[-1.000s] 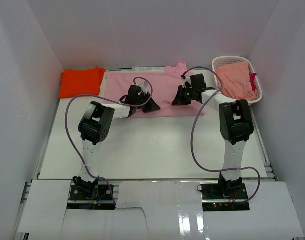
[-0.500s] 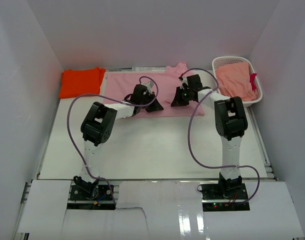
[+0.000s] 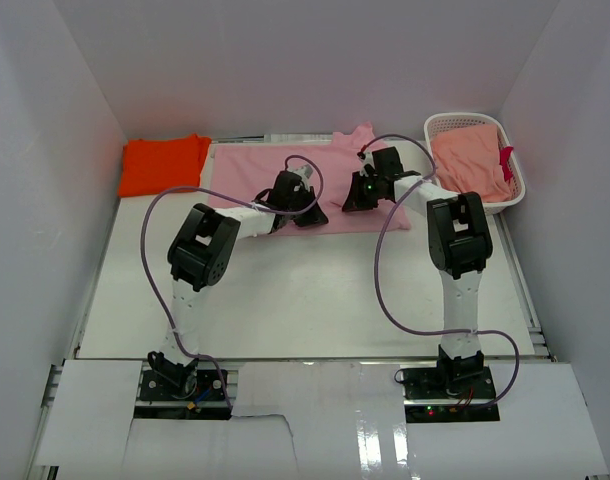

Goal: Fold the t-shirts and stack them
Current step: Fold the flattened tshirt in 1/3 of the way

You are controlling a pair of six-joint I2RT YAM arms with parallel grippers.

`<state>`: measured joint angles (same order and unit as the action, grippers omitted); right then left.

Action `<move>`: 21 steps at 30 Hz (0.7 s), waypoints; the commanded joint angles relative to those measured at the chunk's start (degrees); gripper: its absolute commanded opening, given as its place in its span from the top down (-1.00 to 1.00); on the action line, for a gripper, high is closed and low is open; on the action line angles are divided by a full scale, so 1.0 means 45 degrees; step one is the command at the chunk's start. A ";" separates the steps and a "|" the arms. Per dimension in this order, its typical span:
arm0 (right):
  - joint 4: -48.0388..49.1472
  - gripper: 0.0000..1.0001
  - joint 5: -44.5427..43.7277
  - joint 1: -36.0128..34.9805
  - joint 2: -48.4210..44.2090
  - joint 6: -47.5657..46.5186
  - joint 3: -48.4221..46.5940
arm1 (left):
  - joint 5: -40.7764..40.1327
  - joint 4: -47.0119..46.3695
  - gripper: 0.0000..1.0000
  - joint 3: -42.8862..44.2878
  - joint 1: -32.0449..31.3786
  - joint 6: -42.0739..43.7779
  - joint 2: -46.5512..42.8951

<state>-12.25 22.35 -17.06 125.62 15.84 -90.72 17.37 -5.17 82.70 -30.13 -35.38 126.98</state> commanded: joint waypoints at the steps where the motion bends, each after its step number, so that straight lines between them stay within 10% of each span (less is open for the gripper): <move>1: -0.0051 0.85 -0.0181 -0.0076 0.0170 -0.0198 -0.0505 | -0.0538 0.0621 1.00 0.0119 -0.0218 0.0342 0.0181; 21: -0.0460 0.85 -0.0611 -0.0057 0.1185 -0.0082 -0.2065 | -0.1378 0.1071 1.00 -0.0407 -0.0551 0.0459 -0.0190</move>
<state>-13.74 19.81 -17.06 129.51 15.90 -96.25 13.54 -5.19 82.96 -31.70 -34.87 126.93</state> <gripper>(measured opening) 0.078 0.025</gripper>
